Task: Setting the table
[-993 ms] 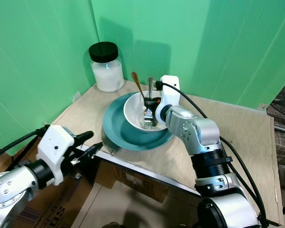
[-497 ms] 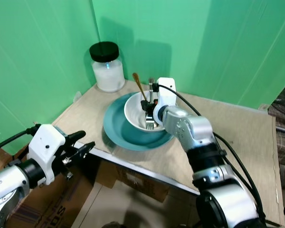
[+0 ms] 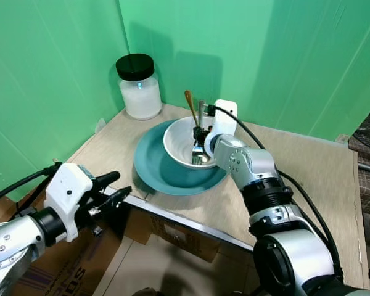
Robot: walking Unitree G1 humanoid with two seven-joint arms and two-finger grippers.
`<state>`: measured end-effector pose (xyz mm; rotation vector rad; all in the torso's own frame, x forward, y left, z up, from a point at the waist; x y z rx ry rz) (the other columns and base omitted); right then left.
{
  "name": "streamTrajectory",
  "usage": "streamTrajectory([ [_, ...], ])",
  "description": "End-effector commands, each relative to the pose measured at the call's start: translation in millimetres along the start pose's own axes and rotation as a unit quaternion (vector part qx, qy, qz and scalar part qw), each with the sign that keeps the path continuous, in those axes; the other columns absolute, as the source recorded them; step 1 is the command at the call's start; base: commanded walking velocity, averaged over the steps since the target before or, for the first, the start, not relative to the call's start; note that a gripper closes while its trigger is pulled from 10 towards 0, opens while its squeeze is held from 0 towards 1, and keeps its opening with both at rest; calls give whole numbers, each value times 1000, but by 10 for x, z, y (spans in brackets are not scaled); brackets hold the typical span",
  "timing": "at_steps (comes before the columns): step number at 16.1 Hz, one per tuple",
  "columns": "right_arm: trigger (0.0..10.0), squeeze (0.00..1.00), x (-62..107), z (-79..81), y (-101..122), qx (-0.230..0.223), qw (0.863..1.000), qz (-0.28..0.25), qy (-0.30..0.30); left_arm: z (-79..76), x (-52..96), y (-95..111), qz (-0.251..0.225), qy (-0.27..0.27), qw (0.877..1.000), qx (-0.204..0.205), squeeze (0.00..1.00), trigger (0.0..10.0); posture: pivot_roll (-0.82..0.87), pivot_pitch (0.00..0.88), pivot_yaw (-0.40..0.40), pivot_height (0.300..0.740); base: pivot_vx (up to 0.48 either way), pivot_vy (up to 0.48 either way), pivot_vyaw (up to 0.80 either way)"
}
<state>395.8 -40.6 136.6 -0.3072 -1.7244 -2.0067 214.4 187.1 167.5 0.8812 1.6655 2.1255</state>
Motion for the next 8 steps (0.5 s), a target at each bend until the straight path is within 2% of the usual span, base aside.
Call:
streamTrajectory([
  [1, 10000, 0, 8, 324, 21, -12, 999, 3, 36, -53, -11, 41, -2, -16, 1000, -4, 0, 10000, 19, 75, 85, 740, 0, 0, 0],
  [4, 10000, 0, -5, 365, -38, -27, 998, 18, 47, -64, -24, 56, -3, -20, 1000, -4, 0, 10000, 18, 72, 90, 740, 0, 0, 0],
  [5, 6392, 0, -9, 376, -57, -28, 998, 20, 48, -64, -26, 60, -3, -21, 1000, -5, 0, 10000, 20, 69, 88, 740, 0, 0, 0],
  [6, 3647, 0, -9, 380, -62, -28, 998, 20, 49, -63, -26, 63, -3, -21, 1000, -5, 0, 10000, 21, 68, 88, 740, 0, 0, 0],
  [7, 3647, 0, -11, 383, -66, -28, 998, 21, 49, -63, -27, 65, -4, -21, 1000, -5, 0, 10000, 21, 68, 88, 740, 0, 0, 0],
  [8, 2863, 0, -11, 391, -62, -28, 998, 20, 50, -62, -25, 66, -3, -20, 1000, -6, 0, 10000, 20, 65, 87, 740, 0, 0, 0],
])
Point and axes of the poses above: a point about 5 cm out from each wrist's last joint towards the gripper, its own x axis pointing back from the gripper into the wrist, its own y axis along the axis of the wrist's last joint, z = x × y, the point moved 3 cm from there along -x, pointing out of the wrist towards the gripper, and after that the axes turned 4 degrees about x, right-handed, at the moved point
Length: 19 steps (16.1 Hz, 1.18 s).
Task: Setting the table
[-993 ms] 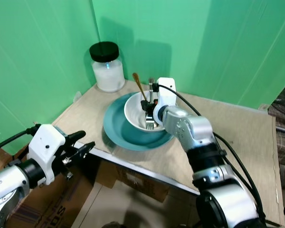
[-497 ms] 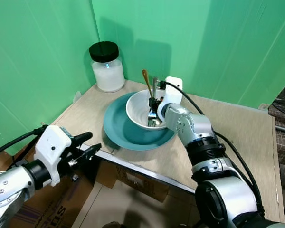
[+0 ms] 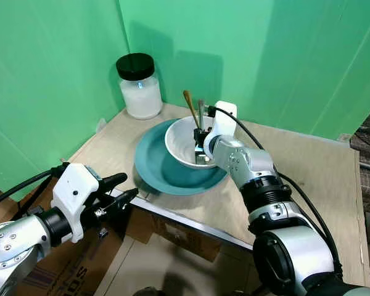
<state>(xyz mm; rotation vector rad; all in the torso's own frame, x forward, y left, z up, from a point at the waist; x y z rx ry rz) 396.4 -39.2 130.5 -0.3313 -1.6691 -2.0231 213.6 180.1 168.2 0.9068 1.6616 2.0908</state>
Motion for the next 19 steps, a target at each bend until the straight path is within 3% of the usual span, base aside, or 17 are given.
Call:
streamTrajectory([
  [1, 2235, 0, 24, 390, -22, -8, 999, 8, 46, -7, 8, 40, 1, -5, 1000, -11, 0, 10000, 19, 61, 88, 740, 0, 0, 0],
  [2, 2235, 0, 26, 390, -19, -8, 999, 8, 47, -8, 9, 39, 1, -5, 1000, -10, 0, 10000, 19, 60, 88, 740, 0, 0, 0],
  [4, 39, 0, 25, 383, -18, -8, 999, 7, 47, -8, 5, 33, 2, -6, 1000, -11, 0, 10000, 17, 55, 89, 740, 0, 0, 0],
  [9, 706, 0, 63, 396, 2, -10, 999, 5, 52, 20, 3, 14, 3, -5, 1000, -12, 0, 10000, 20, 55, 89, 740, 0, 0, 0],
  [14, 588, 0, 216, 355, 145, 13, 997, -26, 65, 27, 14, 4, 4, -1, 1000, -12, 0, 10000, 19, 60, 88, 740, 0, 0, 0],
  [16, 2078, 0, 349, 303, 202, 32, 996, -39, 71, 17, 19, -9, 5, -1, 1000, -11, 0, 10000, 13, 65, 88, 740, 0, 0, 0],
  [17, 4902, 0, 385, 294, 192, 35, 996, -36, 76, 11, 18, -14, 6, -2, 1000, -11, 0, 10000, 13, 65, 88, 740, 0, 0, 0],
  [18, 10000, 0, 410, 292, 175, 39, 995, -33, 81, 7, 15, -15, 6, -2, 1000, -11, 0, 10000, 13, 65, 88, 740, 0, 0, 0],
  [19, 10000, 0, 430, 297, 138, 45, 995, -27, 88, 4, 15, -13, 5, -2, 1000, -11, 0, 10000, 14, 65, 86, 740, 0, 0, 0],
])
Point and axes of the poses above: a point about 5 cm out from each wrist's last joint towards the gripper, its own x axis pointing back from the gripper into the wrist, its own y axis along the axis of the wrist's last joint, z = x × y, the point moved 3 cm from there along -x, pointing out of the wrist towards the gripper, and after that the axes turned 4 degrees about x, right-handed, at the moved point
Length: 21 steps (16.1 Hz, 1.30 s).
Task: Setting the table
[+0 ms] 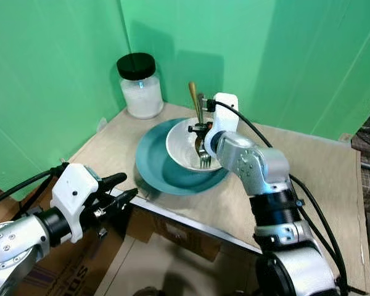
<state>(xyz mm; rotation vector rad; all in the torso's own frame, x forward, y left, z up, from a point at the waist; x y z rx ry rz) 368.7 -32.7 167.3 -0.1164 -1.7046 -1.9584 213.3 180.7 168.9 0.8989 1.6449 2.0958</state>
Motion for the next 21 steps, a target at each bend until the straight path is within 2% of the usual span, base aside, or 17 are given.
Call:
streamTrajectory([
  [1, 10000, 0, 23, 126, -20, -1, 1000, 3, 25, 0, 7, -17, 8, -1, 1000, -4, 0, 10000, 14, 65, 86, 740, 0, 0, 0],
  [8, 10000, 0, 100, 204, -11, 5, 999, 0, 43, -1, 10, -14, 8, 1, 1000, -7, 0, 10000, 18, 62, 83, 740, 0, 0, 0],
  [9, 10000, 639, 101, 206, -9, 4, 999, 0, 43, -3, 10, -14, 8, 1, 1000, -7, 0, 10000, 18, 62, 82, 740, 0, 0, 0],
  [10, 10000, 929, 100, 209, -5, 4, 999, -1, 44, -3, 10, -13, 8, 1, 1000, -7, 0, 10000, 17, 62, 82, 740, 0, 0, 0],
  [11, 10000, 973, 96, 213, 7, 3, 999, -3, 44, -1, 9, -11, 8, 2, 1000, -7, 0, 10000, 18, 62, 81, 740, 0, 0, 0],
  [17, 10000, 1000, 88, 242, 41, 4, 999, -10, 48, -2, 12, -11, 8, 4, 1000, -7, 0, 10000, 19, 61, 77, 740, 0, 0, 0],
  [20, 10000, 1000, 11, 206, -34, 19, 999, 11, 26, -1, 13, -18, 10, 4, 1000, -8, 0, 10000, 18, 63, 79, 740, 0, 0, 0],
  [21, 10000, 627, -29, 189, -62, 14, 1000, 19, 14, 1, 12, -18, 11, 4, 1000, -9, 0, 10000, 18, 63, 78, 740, 0, 0, 0],
])
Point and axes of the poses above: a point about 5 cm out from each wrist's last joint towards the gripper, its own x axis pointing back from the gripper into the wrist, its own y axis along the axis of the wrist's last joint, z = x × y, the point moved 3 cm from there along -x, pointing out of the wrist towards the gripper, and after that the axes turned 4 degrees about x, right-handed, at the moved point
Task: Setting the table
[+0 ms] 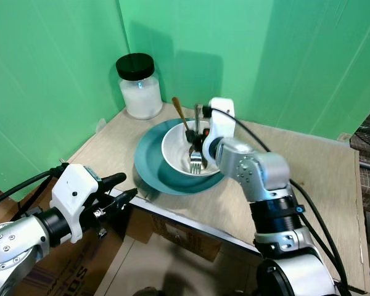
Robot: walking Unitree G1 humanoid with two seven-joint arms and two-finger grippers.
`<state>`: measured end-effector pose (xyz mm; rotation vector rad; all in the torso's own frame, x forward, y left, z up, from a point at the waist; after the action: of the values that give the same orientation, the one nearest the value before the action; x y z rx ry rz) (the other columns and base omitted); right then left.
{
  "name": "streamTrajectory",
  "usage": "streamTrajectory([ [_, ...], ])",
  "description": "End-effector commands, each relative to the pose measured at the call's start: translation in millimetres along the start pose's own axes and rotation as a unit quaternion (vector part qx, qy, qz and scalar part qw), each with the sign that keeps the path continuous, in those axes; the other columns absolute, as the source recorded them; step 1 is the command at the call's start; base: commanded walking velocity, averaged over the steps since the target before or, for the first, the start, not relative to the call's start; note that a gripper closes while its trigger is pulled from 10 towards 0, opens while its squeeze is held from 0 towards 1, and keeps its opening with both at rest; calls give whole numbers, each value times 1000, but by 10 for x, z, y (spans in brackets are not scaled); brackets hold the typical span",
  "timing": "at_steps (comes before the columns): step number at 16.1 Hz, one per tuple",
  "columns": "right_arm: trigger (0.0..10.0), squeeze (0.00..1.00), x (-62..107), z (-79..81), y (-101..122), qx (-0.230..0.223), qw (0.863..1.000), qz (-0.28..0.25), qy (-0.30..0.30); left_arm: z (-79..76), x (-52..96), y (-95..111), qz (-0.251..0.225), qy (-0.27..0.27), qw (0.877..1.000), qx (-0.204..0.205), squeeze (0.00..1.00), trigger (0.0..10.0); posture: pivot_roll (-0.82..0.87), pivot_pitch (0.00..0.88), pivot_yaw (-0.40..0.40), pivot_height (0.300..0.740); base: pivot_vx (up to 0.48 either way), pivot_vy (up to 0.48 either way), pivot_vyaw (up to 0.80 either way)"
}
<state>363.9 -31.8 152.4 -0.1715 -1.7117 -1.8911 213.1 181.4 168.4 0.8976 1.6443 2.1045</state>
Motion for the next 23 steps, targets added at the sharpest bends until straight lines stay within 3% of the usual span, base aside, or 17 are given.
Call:
streamTrajectory([
  [1, 10000, 180, -31, 187, 80, -7, 1000, -8, 14, -1, 7, -10, 8, 1, 1000, -8, 0, 10000, 18, 63, 78, 740, 0, 0, 0],
  [2, 10000, 0, -67, 191, 60, -15, 1000, -1, 11, 0, 6, -10, 9, 1, 1000, -8, 0, 10000, 19, 63, 78, 740, 0, 0, 0],
  [9, 10000, 0, -178, 251, 110, -39, 999, -9, 1, -15, 14, -14, 9, 2, 1000, -7, 0, 10000, 25, 69, 72, 740, 0, 0, 0],
  [10, 9451, 0, -184, 241, 120, -42, 999, -11, -1, -19, 14, -16, 9, 2, 1000, -7, 0, 10000, 24, 68, 72, 740, 0, 0, 0],
  [12, 2941, 0, -179, 238, 152, -46, 999, -17, 2, -21, 14, -19, 9, 1, 1000, -6, 0, 10000, 22, 67, 73, 740, 0, 0, 0],
  [14, 0, 0, -173, 239, 157, -46, 999, -18, 4, -17, 11, -17, 9, 0, 1000, -6, 0, 10000, 20, 64, 76, 740, 0, 0, 0],
  [23, 0, 0, -193, 231, 65, -66, 998, -1, 11, -13, -5, -12, 8, -4, 1000, -8, 0, 10000, 22, 61, 77, 740, 0, 0, 0],
])
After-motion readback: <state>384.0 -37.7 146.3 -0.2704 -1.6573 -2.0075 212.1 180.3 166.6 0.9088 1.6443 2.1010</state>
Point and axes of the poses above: a point about 5 cm out from each wrist's last joint towards the gripper, its own x axis pointing back from the gripper into the wrist, its own y axis along the axis of the wrist's last joint, z = x × y, the point moved 3 cm from there along -x, pointing out of the wrist towards the gripper, and after that the axes turned 4 degrees about x, right-handed, at the moved point
